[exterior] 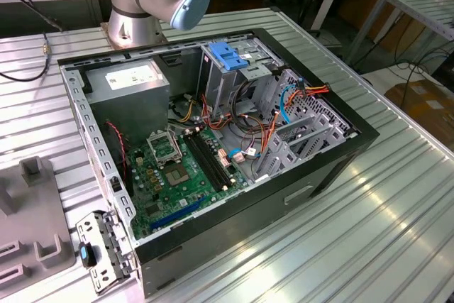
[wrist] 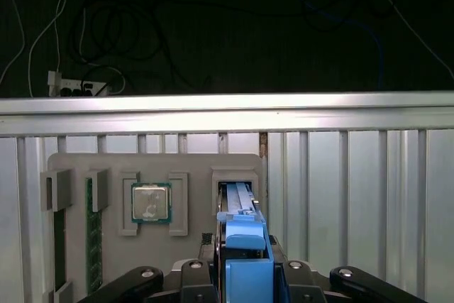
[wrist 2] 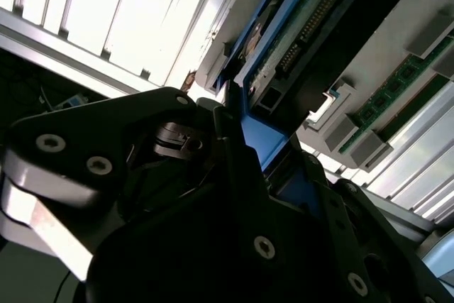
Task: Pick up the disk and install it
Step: 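Pick up the disk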
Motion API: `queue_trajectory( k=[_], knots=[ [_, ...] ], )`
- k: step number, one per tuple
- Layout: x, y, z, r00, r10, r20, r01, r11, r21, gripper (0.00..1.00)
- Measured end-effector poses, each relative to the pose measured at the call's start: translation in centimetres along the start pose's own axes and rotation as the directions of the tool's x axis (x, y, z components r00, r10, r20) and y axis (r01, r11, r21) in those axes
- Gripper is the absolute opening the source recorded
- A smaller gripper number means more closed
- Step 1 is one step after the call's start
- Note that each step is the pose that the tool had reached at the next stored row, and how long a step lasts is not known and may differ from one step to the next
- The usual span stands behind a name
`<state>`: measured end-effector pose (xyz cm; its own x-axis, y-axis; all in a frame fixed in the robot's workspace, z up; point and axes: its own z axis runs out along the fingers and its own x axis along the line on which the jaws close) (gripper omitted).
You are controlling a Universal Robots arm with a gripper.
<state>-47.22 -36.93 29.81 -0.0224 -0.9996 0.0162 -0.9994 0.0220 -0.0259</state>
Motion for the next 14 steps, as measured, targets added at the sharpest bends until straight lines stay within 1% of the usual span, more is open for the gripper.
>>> queue_trajectory(
  k=[14],
  knots=[
    [0.00, 0.00, 0.02, 1.0000, 0.005, -0.0001, -0.005, 1.0000, 0.0000, 0.37]
  ],
)
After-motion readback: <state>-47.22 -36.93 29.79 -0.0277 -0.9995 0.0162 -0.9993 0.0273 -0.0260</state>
